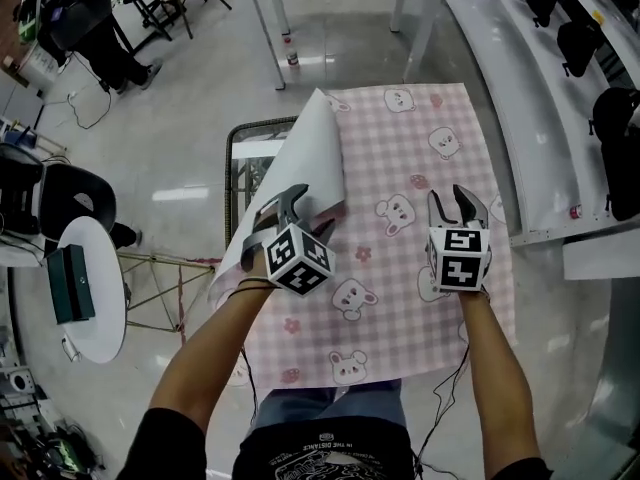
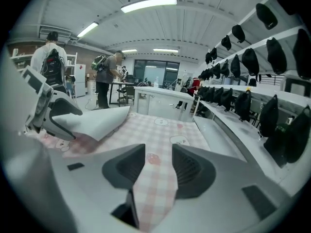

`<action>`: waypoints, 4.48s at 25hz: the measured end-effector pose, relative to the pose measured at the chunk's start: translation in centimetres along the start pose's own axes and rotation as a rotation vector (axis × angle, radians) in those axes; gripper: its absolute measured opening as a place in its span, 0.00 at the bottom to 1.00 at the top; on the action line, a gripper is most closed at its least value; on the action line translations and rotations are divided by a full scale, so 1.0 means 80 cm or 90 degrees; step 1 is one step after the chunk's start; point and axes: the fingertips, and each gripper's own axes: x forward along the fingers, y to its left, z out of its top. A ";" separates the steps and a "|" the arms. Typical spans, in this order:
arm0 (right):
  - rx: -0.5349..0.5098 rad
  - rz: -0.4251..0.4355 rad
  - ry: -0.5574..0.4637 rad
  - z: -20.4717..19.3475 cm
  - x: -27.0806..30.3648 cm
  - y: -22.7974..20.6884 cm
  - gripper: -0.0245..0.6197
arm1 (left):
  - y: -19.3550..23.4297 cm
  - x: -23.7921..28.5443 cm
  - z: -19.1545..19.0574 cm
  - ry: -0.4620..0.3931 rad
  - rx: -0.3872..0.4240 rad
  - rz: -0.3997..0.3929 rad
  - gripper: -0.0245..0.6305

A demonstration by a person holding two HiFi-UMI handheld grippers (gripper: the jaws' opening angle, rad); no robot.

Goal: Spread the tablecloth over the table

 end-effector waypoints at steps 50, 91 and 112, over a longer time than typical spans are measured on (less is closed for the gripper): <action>-0.033 0.065 0.051 0.007 0.067 0.184 0.29 | 0.229 -0.036 -0.179 -0.031 -0.251 0.159 0.31; 0.034 0.141 -0.083 0.027 -0.134 0.096 0.34 | 0.031 -0.195 -0.018 -0.148 -0.327 0.195 0.51; 0.188 0.266 -0.058 -0.129 -0.285 0.059 0.47 | -0.227 -0.287 -0.025 -0.123 -0.510 0.225 0.50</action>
